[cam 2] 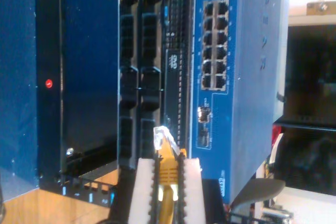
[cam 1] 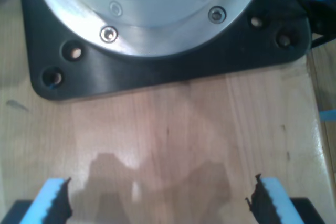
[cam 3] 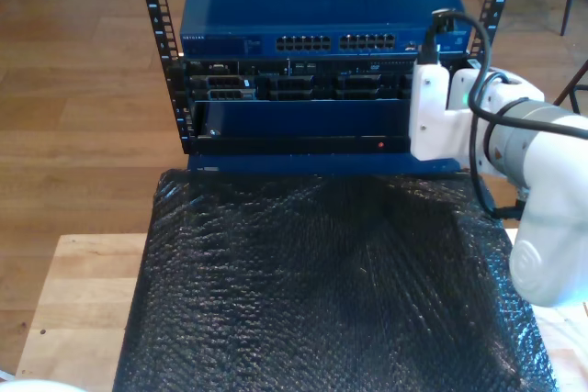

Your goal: Grab the cable and plug it in

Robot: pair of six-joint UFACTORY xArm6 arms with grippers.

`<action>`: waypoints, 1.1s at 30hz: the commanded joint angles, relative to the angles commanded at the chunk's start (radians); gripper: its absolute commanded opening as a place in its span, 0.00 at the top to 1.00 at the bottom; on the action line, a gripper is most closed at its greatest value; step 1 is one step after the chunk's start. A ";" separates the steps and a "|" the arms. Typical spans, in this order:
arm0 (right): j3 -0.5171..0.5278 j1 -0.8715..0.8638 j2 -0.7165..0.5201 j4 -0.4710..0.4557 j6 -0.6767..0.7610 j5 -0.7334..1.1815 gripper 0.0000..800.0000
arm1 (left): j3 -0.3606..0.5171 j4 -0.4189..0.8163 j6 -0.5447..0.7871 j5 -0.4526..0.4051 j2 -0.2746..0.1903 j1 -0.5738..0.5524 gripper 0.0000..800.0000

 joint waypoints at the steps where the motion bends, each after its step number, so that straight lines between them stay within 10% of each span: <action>1: 0.006 0.000 0.000 0.000 0.002 0.000 1.00 | 0.000 0.000 0.000 0.000 0.000 0.000 0.00; 20: 0.040 0.012 0.002 -0.002 0.002 -0.020 1.00 | 0.000 0.000 0.000 0.000 0.000 0.000 0.00; 33: 0.058 0.009 0.140 0.000 0.011 -0.428 1.00 | 0.000 0.000 0.000 0.000 0.000 0.000 0.00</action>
